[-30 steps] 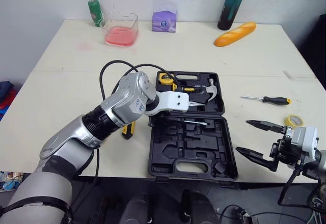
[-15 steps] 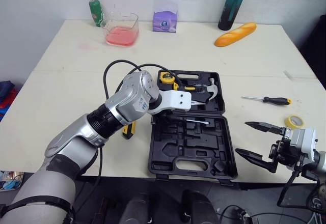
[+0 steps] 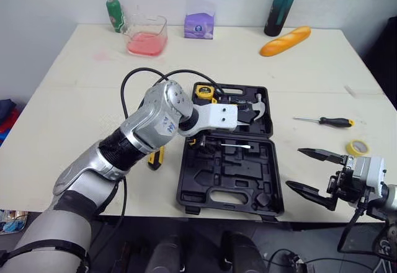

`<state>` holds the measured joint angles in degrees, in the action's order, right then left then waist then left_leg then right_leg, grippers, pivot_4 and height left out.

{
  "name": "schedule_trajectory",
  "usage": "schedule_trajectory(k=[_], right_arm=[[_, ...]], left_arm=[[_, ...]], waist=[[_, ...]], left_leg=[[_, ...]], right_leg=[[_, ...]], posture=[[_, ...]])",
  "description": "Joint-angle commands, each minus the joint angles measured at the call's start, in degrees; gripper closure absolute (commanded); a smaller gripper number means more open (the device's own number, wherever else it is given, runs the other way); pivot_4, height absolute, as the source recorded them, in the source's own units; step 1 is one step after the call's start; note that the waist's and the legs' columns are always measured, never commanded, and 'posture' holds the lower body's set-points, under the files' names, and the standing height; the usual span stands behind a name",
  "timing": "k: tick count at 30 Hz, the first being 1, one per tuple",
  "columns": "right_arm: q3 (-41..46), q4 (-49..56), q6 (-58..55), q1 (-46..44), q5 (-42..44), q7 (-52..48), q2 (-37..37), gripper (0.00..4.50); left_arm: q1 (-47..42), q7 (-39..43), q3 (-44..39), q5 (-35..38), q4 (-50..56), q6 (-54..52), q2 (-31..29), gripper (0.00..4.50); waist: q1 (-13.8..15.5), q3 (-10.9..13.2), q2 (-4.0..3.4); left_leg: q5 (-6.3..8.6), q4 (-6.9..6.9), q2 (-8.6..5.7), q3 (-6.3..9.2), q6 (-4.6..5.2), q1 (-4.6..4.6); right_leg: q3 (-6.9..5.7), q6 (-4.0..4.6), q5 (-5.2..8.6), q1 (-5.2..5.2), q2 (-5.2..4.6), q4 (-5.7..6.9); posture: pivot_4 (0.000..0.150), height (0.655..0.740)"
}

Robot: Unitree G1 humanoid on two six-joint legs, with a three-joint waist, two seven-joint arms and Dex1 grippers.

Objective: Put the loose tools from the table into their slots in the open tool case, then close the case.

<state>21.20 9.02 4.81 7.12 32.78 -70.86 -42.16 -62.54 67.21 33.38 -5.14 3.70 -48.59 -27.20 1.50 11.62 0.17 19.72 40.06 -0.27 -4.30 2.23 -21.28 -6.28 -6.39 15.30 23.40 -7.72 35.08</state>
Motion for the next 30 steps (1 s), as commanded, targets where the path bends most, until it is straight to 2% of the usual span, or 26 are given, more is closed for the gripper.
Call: schedule_trajectory(k=[1,2,4,6,8,11,15,30], right_arm=[[0.46,1.93,-0.13,-0.40,0.78,0.58,-0.21,0.00],[0.43,1.87,-0.07,-0.48,0.73,0.74,-0.19,0.00],[0.43,1.42,0.26,-0.65,0.54,0.96,-0.09,0.00],[0.31,0.80,0.62,-0.88,0.33,0.93,-0.01,0.00],[0.21,0.48,0.76,-1.08,0.30,0.92,0.05,0.00],[0.13,-0.21,1.15,-1.46,0.19,0.86,0.20,0.00],[0.00,-0.80,1.69,-1.54,-0.05,0.71,0.54,0.00],[-0.80,-2.69,2.89,-2.39,-0.62,0.49,0.79,0.00]], left_arm=[[2.08,-1.77,-7.27,4.00,0.98,2.55,0.02,0.81],[3.10,-2.17,-9.17,5.24,0.43,3.55,0.06,0.81],[6.63,-1.80,-15.39,9.98,-1.53,5.84,0.11,1.36],[10.06,-2.34,-20.54,13.20,-4.68,11.30,0.44,2.12],[12.27,-3.61,-21.03,12.08,-6.90,17.72,-0.30,3.02],[14.87,-6.05,-23.40,13.64,-9.33,24.13,2.42,4.43],[19.02,-7.75,-24.39,13.91,-12.84,34.41,5.71,4.48],[22.69,-12.92,-19.67,10.28,-18.15,38.88,10.38,4.48]], waist=[[0.00,0.00,0.00],[0.00,0.00,0.00],[-0.01,-0.02,-0.03],[-0.14,-0.02,-0.03],[-0.11,-0.02,-0.03],[0.23,-0.01,-0.02],[0.78,-0.02,-0.02],[0.30,-0.02,-0.02]], left_leg=[[0.00,0.00,0.00,0.00,0.00,0.01],[0.00,0.00,0.00,0.00,0.00,0.01],[0.00,0.01,0.00,0.00,0.00,0.01],[0.00,0.00,0.00,-0.02,-0.01,0.05],[0.00,0.00,0.02,-0.02,-0.02,0.06],[0.00,0.01,-0.02,-0.02,-0.02,0.04],[0.03,0.07,-0.07,-0.01,0.04,-0.01],[0.03,0.05,-0.06,-0.07,0.05,0.03]], right_leg=[[0.00,0.00,0.00,0.00,0.00,0.01],[-0.01,0.00,0.00,0.00,0.00,0.01],[-0.02,0.00,0.00,-0.01,0.00,0.01],[-0.02,0.00,0.00,-0.01,0.00,0.01],[-0.05,0.00,0.00,-0.01,0.01,0.02],[-0.07,-0.01,-0.01,-0.02,-0.01,0.00],[-0.12,-0.08,-0.05,-0.05,-0.07,-0.07],[-0.09,-0.06,-0.06,-0.05,-0.03,-0.04]], posture=[[0.150,0.7349],[0.150,0.7349],[0.150,0.7349],[0.150,0.7349],[0.150,0.7349],[0.150,0.7349],[0.150,0.7349],[0.150,0.7349]])
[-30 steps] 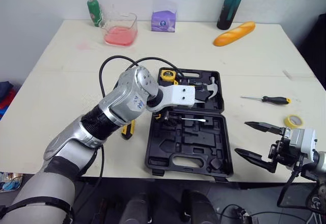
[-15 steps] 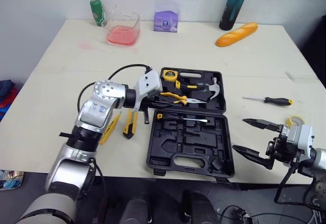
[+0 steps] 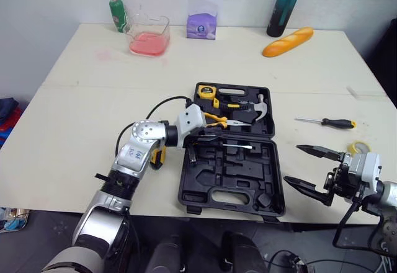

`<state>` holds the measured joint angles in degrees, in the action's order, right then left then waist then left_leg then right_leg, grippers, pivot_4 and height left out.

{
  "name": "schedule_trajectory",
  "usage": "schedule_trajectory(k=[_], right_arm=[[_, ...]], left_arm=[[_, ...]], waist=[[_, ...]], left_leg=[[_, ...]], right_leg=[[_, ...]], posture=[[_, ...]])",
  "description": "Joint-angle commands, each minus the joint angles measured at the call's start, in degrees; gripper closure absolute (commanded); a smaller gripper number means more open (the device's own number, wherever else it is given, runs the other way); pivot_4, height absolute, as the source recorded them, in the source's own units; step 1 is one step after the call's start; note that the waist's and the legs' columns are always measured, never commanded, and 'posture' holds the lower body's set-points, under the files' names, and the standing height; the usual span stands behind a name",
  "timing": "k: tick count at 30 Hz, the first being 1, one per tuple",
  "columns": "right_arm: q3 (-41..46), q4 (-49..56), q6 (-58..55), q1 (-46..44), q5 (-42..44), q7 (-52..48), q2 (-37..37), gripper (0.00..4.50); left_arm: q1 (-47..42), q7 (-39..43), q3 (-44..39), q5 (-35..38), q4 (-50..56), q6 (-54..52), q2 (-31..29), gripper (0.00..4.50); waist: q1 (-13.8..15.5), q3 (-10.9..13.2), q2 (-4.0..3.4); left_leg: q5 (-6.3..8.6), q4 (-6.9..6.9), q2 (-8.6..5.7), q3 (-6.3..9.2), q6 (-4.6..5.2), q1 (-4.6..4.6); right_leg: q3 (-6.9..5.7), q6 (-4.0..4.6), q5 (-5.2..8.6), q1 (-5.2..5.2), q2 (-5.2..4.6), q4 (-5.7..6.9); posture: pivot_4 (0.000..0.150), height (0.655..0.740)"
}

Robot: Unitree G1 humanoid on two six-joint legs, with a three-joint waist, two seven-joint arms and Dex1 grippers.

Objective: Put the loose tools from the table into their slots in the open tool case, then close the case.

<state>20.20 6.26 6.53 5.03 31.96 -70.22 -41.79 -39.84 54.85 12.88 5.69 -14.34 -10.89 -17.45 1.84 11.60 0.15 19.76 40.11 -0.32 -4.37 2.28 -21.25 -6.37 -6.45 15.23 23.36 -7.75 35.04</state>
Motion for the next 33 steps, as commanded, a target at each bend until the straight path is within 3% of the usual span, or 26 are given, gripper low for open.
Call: schedule_trajectory(k=[1,6,18,26,33], right_arm=[[0.24,0.06,1.19,-0.24,0.14,-0.13,0.37,0.00],[0.33,0.18,1.22,-0.17,0.05,0.09,0.26,0.00],[0.95,0.20,2.04,1.18,0.03,0.48,0.71,0.00],[1.17,-0.42,2.53,1.85,0.15,0.34,1.31,0.00],[0.87,-1.34,2.87,1.36,0.18,0.89,1.97,0.00]], left_arm=[[0.05,-0.56,1.33,-0.90,-0.53,0.60,0.74,4.48],[-0.99,-3.09,2.30,-3.58,-4.76,0.14,1.29,4.48],[-0.47,-0.36,8.36,-7.11,-6.95,-7.33,-1.19,4.48],[1.28,-3.14,12.38,-10.83,-7.41,-8.93,-1.45,4.48],[0.20,-5.44,10.88,-9.83,-8.36,-9.78,-0.62,4.48]], waist=[[-0.06,0.00,0.00],[-0.19,-0.01,0.00],[-0.34,-0.39,0.03],[-0.28,-1.21,-0.07],[-0.29,-1.73,-0.40]], left_leg=[[0.00,0.00,0.00,0.00,0.00,-0.01],[0.00,-0.01,0.01,0.00,0.00,-0.01],[0.03,-0.05,0.03,0.02,-0.02,0.24],[0.45,-0.14,0.20,0.16,-0.01,1.05],[0.96,-0.15,0.25,0.38,-0.22,1.56]], right_leg=[[0.00,0.00,0.00,0.00,0.00,-0.01],[-0.01,0.00,0.00,0.00,0.00,-0.02],[0.00,0.00,0.00,-0.23,-0.01,-0.07],[0.21,0.07,0.04,-1.19,-0.02,-0.72],[0.05,0.07,0.04,-1.92,-0.44,-1.11]], posture=[[0.150,0.7349],[0.150,0.7349],[0.150,0.7349],[0.150,0.7349],[0.150,0.7349]])
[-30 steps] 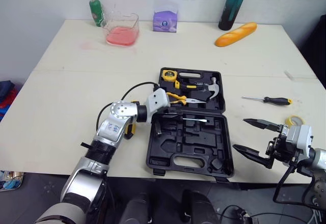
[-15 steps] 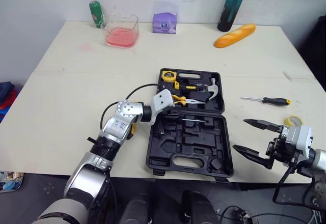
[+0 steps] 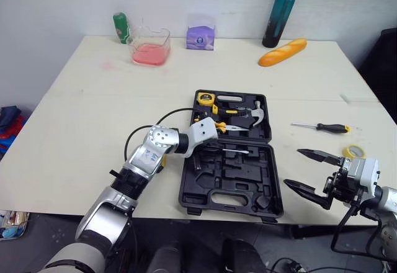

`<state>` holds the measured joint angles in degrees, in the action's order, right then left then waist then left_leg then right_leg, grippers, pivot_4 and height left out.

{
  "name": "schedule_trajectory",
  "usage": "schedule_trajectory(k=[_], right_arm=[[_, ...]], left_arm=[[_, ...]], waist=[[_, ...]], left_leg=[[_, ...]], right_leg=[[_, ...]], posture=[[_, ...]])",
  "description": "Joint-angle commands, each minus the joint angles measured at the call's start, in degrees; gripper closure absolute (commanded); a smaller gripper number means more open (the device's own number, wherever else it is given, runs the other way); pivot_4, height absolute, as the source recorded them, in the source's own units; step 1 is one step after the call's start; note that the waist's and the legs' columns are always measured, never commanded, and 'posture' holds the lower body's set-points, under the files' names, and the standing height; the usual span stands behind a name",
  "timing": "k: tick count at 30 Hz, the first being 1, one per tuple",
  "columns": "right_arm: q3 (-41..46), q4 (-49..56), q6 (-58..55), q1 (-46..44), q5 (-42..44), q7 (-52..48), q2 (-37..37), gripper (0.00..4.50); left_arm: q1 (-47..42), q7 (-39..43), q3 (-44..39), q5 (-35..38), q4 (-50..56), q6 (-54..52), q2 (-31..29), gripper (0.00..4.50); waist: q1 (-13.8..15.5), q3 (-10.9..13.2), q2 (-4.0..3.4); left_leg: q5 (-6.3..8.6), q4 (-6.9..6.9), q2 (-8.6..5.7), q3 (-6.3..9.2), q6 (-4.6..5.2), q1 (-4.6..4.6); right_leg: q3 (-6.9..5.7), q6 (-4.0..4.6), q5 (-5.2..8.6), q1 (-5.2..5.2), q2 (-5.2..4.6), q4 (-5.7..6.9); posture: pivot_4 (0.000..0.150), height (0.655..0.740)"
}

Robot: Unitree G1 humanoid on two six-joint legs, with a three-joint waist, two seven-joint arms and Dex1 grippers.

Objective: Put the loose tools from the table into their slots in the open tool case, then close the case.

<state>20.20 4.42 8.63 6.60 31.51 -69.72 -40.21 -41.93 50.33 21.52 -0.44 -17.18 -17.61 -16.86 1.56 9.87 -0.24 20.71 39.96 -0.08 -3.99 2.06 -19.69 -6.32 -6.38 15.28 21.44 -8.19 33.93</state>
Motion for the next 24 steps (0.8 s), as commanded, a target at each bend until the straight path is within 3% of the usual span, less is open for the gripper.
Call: schedule_trajectory(k=[1,11,14,17,24], right_arm=[[0.91,0.37,0.66,-0.39,0.74,0.71,0.56,0.00],[1.92,-1.85,0.08,-2.12,1.13,3.54,0.97,0.00],[3.60,-5.10,1.35,-2.88,1.10,4.22,0.68,0.00],[7.76,-11.89,3.45,-3.10,1.27,3.84,-0.75,0.00],[13.83,-24.66,8.83,-3.80,-0.17,2.47,-3.84,0.00]], left_arm=[[2.05,-0.52,1.59,-3.13,-4.73,-2.22,-1.55,4.48],[3.06,3.76,-4.64,2.76,3.87,8.36,-4.85,4.48],[3.17,3.82,-9.98,7.26,8.08,12.58,-5.17,4.48],[6.11,6.86,-17.34,13.85,16.09,11.17,-10.22,3.54],[15.93,3.66,-30.11,17.52,20.52,6.66,-20.60,0.21]], waist=[[-0.02,-0.01,0.00],[-0.54,0.08,-0.11],[-0.29,0.11,-0.09],[-0.28,0.26,-0.03],[-0.63,0.51,-0.38]], left_leg=[[0.00,0.00,0.00,0.00,0.00,0.00],[-0.06,-0.07,0.13,-0.02,0.07,-0.14],[-0.13,0.04,0.09,-0.01,0.16,-0.57],[-0.15,0.05,0.05,-0.02,0.18,-0.70],[-0.23,-0.05,0.05,-0.23,0.19,-0.80]], right_leg=[[-0.01,0.00,0.00,0.00,-0.01,0.00],[-0.11,0.09,0.05,0.20,0.08,-0.06],[-0.15,0.06,0.03,0.57,0.06,-0.01],[-0.14,0.05,0.03,0.71,0.00,0.01],[-0.13,0.06,0.04,0.91,0.16,0.02]], posture=[[0.150,0.7349],[0.150,0.7349],[0.150,0.7349],[0.150,0.7349],[0.150,0.7349]])
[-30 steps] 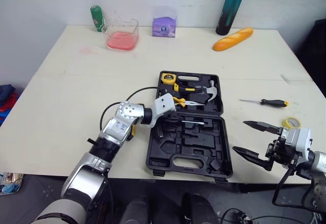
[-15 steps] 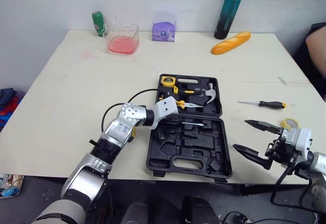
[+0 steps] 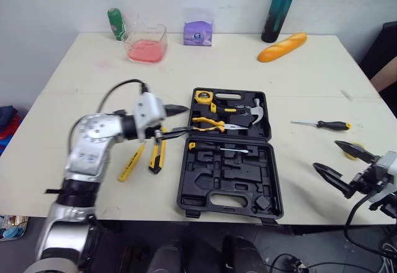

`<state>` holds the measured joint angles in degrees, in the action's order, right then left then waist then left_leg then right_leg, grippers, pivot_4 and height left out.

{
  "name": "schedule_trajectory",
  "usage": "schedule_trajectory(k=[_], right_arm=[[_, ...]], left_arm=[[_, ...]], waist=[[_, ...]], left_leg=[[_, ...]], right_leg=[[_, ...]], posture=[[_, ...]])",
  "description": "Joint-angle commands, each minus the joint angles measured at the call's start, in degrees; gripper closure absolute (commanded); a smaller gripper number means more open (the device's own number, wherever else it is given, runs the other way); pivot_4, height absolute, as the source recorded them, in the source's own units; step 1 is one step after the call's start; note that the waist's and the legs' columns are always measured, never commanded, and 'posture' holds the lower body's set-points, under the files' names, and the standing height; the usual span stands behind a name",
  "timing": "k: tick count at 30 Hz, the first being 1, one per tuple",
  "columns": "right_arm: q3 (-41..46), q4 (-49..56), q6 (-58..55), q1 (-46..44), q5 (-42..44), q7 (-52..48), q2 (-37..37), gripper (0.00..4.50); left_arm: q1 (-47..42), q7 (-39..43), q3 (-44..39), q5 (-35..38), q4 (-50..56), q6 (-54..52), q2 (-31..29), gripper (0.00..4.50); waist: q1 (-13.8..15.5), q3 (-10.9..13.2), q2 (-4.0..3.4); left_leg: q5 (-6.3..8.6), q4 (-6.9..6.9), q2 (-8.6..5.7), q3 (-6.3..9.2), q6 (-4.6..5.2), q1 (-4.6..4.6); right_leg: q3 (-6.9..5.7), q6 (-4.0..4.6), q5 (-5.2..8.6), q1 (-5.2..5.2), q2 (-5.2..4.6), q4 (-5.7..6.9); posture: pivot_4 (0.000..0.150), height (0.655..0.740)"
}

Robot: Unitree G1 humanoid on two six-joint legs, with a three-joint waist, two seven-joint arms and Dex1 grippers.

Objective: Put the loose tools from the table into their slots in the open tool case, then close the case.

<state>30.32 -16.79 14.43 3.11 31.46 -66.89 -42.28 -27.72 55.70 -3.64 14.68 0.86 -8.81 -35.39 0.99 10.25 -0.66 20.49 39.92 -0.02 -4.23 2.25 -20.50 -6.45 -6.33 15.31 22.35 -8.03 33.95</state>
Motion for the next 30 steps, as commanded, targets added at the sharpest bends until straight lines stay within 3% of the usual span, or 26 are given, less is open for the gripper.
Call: schedule_trajectory(k=[1,4,8,16,24,30], right_arm=[[5.29,-8.43,4.93,-1.52,-0.82,0.60,-3.44,0.00],[9.07,-21.35,8.80,-3.68,-1.85,2.28,-7.86,0.00],[11.00,-35.35,14.72,-4.50,-3.50,4.30,-11.65,0.00],[12.79,-47.71,17.34,-3.96,-4.38,8.40,-14.42,0.00],[14.42,-52.02,16.77,-2.46,-3.77,12.21,-15.49,0.00],[13.78,-52.52,17.30,-5.90,-4.26,12.50,-15.89,0.00]], left_arm=[[4.95,-2.69,-8.86,3.23,3.40,-3.44,-3.87,0.03],[15.64,-5.34,-19.64,3.82,6.42,-5.07,-7.17,0.03],[30.04,-9.92,-32.43,4.01,9.76,-6.11,-6.37,0.03],[44.89,-15.59,-47.61,4.11,5.19,-2.55,-1.83,0.03],[47.30,-19.71,-50.23,5.71,1.55,-1.80,0.37,0.03],[43.41,-20.15,-45.66,5.44,1.47,-1.84,-2.34,0.03]], waist=[[-0.10,0.24,0.08],[-0.93,0.37,0.04],[-1.29,0.48,-0.03],[-1.31,0.56,0.01],[-1.08,0.58,-0.07],[-1.26,0.57,-0.07]], left_leg=[[0.00,0.00,0.00,-0.02,0.03,0.01],[0.04,0.00,0.00,-0.04,0.04,0.02],[0.04,-0.65,-0.02,-0.17,0.00,0.18],[0.15,-0.74,-0.08,-0.24,-0.30,0.28],[0.25,-0.75,-0.06,-0.24,-0.16,0.29],[0.20,-0.76,-0.07,-0.27,-0.31,0.27]], right_leg=[[0.01,-0.01,0.00,0.01,0.00,0.00],[0.23,-0.04,-0.03,0.06,-0.12,0.03],[0.28,0.03,0.02,0.13,-0.16,-0.09],[0.31,0.06,0.03,0.12,-0.33,-0.22],[0.32,0.10,0.05,0.17,-0.41,-0.19],[0.33,0.09,0.04,0.18,-0.42,-0.19]], posture=[[0.150,0.7349],[0.150,0.7349],[0.150,0.7349],[0.150,0.7349],[0.150,0.7349],[0.150,0.7349]])
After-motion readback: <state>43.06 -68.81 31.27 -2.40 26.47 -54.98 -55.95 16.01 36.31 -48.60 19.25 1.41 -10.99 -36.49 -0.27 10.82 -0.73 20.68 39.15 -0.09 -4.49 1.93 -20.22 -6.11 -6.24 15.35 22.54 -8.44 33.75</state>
